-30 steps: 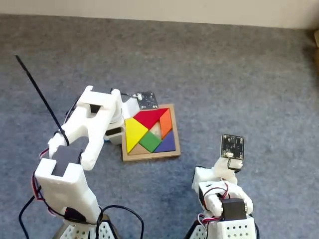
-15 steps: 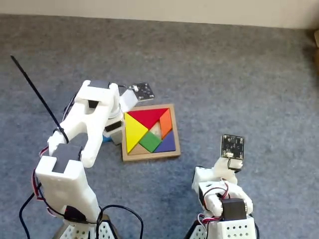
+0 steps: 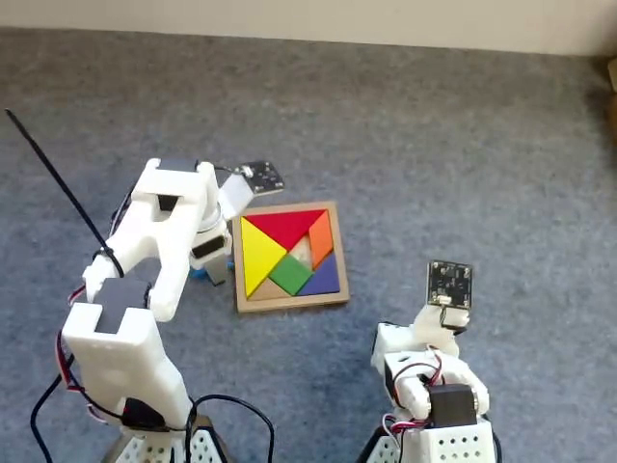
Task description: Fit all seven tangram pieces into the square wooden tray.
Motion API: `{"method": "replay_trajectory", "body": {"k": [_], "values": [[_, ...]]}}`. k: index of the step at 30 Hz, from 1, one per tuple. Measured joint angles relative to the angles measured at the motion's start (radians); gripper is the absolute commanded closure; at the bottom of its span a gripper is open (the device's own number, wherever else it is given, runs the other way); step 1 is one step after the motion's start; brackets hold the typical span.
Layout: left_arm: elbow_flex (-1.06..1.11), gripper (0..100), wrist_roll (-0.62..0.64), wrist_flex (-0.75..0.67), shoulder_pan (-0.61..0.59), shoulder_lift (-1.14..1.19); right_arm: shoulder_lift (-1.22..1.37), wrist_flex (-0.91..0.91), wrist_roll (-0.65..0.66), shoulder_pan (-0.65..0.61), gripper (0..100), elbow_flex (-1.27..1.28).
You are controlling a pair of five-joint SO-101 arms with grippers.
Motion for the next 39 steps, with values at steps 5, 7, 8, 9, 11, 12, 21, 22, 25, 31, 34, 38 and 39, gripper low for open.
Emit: {"method": "replay_trajectory", "body": {"k": [5, 7, 8, 9, 11, 12, 21, 22, 25, 31, 34, 38, 39], "values": [[0.005, 79, 0.000, 0.000, -0.002, 0.000, 0.000, 0.000, 0.000, 0.000, 99.3, 0.000], [0.005, 79, 0.000, -0.008, -0.002, 0.000, 0.000, 0.000, 0.000, 0.000, 99.3, 0.000], [0.005, 80, 0.000, -0.014, -0.002, 0.000, 0.000, 0.000, 0.000, 0.000, 99.3, 0.000], [0.005, 82, 0.000, -0.017, -0.002, 0.000, 0.000, 0.000, 0.000, 0.000, 99.3, 0.000], [0.005, 86, 0.000, -0.020, -0.002, 0.000, 0.000, 0.000, 0.000, 0.000, 99.3, 0.000], [0.005, 87, 0.000, -0.020, -0.002, 0.000, 0.000, 0.000, 0.000, 0.000, 99.3, 0.000], [0.005, 88, 0.100, -0.020, 0.009, 0.000, 0.000, 0.000, 0.000, 0.000, 99.3, 0.000], [0.005, 88, 0.115, -0.020, 0.011, 0.000, 0.000, 0.000, 0.000, 0.000, 99.3, 0.000], [0.005, 88, 0.170, 0.000, 0.014, 0.000, 0.000, 0.000, 0.000, 0.000, 99.3, 0.000], [-0.057, 88, 0.331, 0.109, 0.018, 0.000, 0.000, 0.000, 0.000, 0.000, 99.3, 0.000], [-0.124, 88, 0.408, 0.183, 0.028, 0.000, 0.000, 0.000, 0.000, 0.000, 99.3, 0.000], [-0.203, 88, 0.520, 0.249, 0.037, 0.000, 0.000, 0.000, 0.000, 0.000, 99.3, 0.000], [-0.218, 88, 0.549, 0.261, 0.043, 0.000, 0.000, 0.000, 0.000, 0.000, 99.3, 0.000]]}}
